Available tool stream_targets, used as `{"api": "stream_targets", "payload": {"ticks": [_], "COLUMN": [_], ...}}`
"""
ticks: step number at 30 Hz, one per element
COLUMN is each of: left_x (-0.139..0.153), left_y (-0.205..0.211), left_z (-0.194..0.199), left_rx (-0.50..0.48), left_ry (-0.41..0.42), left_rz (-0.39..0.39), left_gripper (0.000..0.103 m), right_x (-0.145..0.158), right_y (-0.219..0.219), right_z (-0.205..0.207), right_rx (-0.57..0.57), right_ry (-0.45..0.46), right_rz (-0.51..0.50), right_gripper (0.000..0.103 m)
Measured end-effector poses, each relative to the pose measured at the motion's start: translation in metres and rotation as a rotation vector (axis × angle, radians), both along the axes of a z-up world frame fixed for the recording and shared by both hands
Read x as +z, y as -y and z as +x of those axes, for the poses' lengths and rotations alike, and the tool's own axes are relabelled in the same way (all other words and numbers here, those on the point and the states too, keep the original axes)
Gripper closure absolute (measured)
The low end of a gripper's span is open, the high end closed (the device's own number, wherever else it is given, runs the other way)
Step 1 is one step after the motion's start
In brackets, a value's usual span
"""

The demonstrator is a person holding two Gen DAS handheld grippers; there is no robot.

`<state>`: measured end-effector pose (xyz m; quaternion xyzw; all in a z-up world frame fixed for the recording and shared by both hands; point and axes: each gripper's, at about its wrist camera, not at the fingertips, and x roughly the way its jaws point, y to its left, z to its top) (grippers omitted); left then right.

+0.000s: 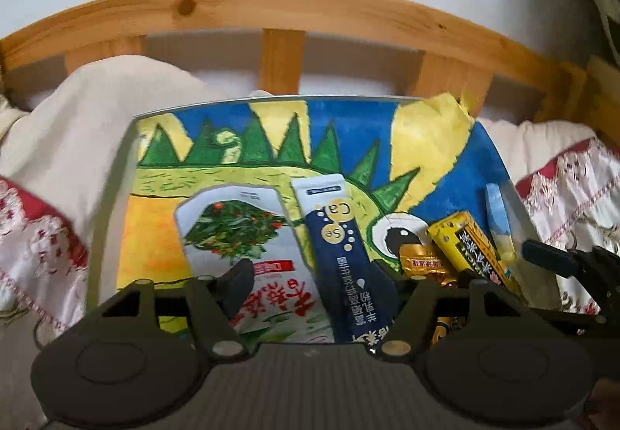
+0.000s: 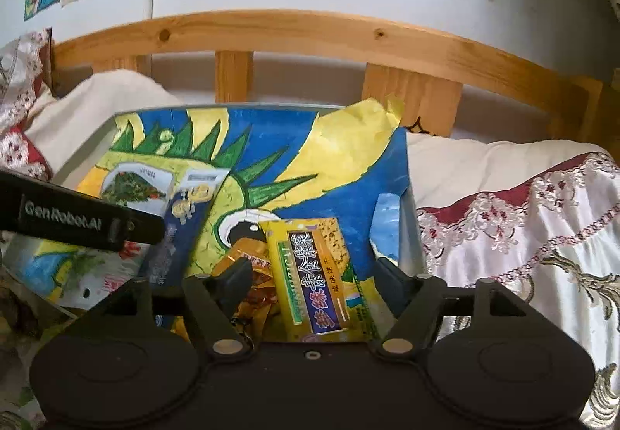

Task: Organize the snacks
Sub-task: 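Lower the snack bar into the tray with the right tool while the left tool places the blue stick pack, then open both tools and withdraw them from the tray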

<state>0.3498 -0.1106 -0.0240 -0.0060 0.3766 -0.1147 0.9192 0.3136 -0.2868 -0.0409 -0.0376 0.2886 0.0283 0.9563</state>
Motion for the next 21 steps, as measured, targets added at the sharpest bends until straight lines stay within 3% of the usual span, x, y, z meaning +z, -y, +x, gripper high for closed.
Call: {"api": "stream_targets", "payload": {"ticks": [5,9,12,21], "left_x": [0.014,0.03,0.042,0.061], "left_y": [-0.009,-0.014,-0.02,-0.028], "left_z": [-0.015,-0.032,-0.048,-0.097], "left_rx": [0.04,0.061,0.076,0.079], "left_ry": [0.044,0.101,0.157,0.23], "left_rz": [0.007,0.018,0.015,0.004], "left_gripper": [0.013,0.004,0.001,0.001], "right_x": [0.018,0.034,0.045,0.074], "right_y": [0.005,0.007,0.009,0.005], "right_z": [-0.014,-0.025,-0.036,-0.082], "right_rx": [-0.01,-0.016,-0.015,-0.006], "right_ry": [0.049,0.098,0.128,0.195], "right_rz": [0.029,0.036,0.057,0.066], "right_gripper": [0.012,0.006,0.002,0.001]}}
